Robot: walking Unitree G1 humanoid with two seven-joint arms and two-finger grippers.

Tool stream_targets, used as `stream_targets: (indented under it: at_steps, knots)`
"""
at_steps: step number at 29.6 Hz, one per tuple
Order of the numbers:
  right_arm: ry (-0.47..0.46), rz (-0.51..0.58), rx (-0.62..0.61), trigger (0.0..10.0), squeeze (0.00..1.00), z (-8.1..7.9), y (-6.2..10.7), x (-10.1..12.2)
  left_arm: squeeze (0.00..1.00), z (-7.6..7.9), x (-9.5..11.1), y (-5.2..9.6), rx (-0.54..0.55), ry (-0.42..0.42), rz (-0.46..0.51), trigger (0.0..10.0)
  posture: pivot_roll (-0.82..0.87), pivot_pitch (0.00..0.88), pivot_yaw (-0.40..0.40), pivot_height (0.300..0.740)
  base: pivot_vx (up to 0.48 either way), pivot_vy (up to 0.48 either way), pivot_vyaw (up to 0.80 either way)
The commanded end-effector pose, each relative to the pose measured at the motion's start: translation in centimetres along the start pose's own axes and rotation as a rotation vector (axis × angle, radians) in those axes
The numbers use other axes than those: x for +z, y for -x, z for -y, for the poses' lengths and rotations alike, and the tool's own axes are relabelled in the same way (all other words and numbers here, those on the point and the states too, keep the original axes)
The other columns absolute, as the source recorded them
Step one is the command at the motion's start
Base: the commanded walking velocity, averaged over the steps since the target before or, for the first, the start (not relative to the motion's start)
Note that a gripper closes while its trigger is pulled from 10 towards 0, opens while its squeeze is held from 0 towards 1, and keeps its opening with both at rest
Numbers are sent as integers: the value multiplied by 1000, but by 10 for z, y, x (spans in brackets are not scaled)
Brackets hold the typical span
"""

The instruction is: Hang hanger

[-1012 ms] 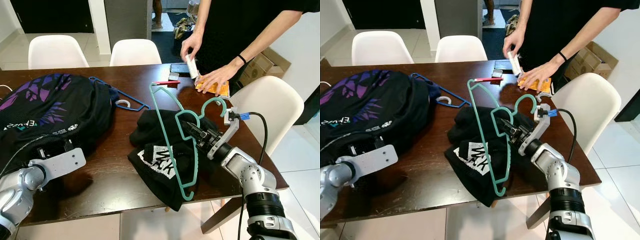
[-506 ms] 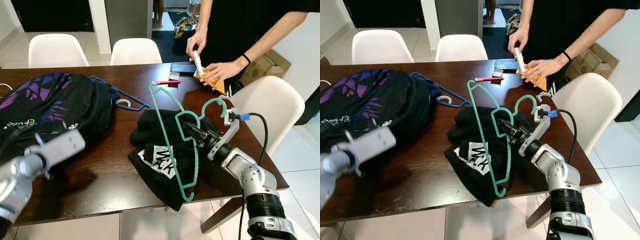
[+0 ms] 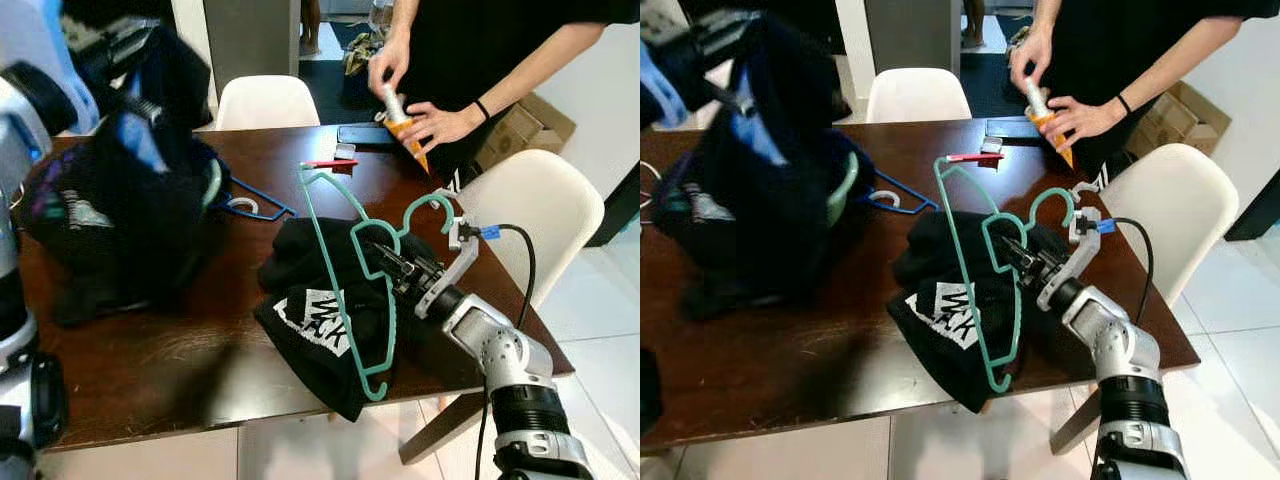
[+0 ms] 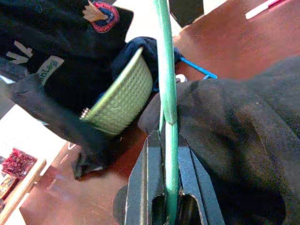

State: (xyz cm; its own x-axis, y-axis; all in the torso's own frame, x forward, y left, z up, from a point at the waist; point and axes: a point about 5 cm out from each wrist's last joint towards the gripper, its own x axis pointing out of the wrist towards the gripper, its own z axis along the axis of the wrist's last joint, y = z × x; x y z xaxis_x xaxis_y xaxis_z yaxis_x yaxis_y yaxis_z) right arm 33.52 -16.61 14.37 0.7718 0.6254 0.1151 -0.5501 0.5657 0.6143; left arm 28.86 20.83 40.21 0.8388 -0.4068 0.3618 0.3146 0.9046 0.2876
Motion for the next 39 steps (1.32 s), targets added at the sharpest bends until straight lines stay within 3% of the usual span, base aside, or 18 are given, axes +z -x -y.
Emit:
stream_targets:
  at_steps: [1,2,4,8,10,12,13,14,15,17,21,27,29,30,31,32,34,39]
  knots:
    - [-13,9,-4,10000,0,1,0,-2,0,3,27,-3,-43,59,113,0,134,99,-42,740,0,0,0]
    - [-13,9,-4,10000,0,1,0,-2,0,3,27,-3,-43,59,113,0,134,99,-42,740,0,0,0]
    - [-14,12,-3,10000,0,1,0,-3,0,1,53,-4,-45,84,217,0,137,95,-41,740,0,0,0]
    - [-14,13,-3,10000,0,1,0,-3,0,-3,65,-4,-28,72,261,0,139,92,-40,740,0,0,0]
    - [-15,27,7,10000,0,1,-1,-2,0,-14,88,-1,30,-7,333,0,139,86,-39,740,0,0,0]
    - [-15,27,7,10000,0,1,-1,-2,0,-14,88,-1,30,-7,333,0,139,86,-39,740,0,0,0]
    - [-15,37,14,10000,0,0,-1,-1,0,-19,101,1,49,-43,365,0,139,86,-39,740,0,0,0]
    - [-15,37,14,10000,0,0,-1,-1,0,-19,101,1,49,-43,365,0,139,86,-39,740,0,0,0]
    - [-21,52,18,10000,0,0,-1,0,0,-22,114,3,58,-62,401,0,145,83,-37,740,0,0,0]
    - [-21,52,18,10000,0,0,-1,0,0,-22,114,3,58,-62,401,0,145,83,-37,740,0,0,0]
    - [-30,76,22,10000,0,0,-1,2,0,-20,142,6,69,-117,480,0,146,76,-34,740,0,0,0]
    - [-30,81,24,10000,0,0,0,1,0,-33,167,13,181,-259,528,0,152,67,-34,740,0,0,0]
    - [-33,83,24,10000,0,0,0,0,0,-45,198,23,328,-406,584,0,164,60,-33,740,0,0,0]
    - [-33,83,24,10000,0,0,0,0,0,-45,198,23,328,-406,584,0,164,60,-33,740,0,0,0]
    - [-36,84,24,10000,0,1,1,-1,0,-49,215,30,402,-479,622,0,175,55,-32,740,0,0,0]
    - [-36,84,24,10000,0,1,1,-1,0,-49,215,30,402,-479,622,0,175,55,-32,740,0,0,0]
    - [-41,85,26,10000,0,2,1,-1,0,-53,240,39,498,-562,672,0,177,53,-31,740,0,0,0]
    - [-49,83,27,10000,0,2,-1,-4,0,-53,258,33,520,-528,698,0,196,36,-28,740,0,0,0]
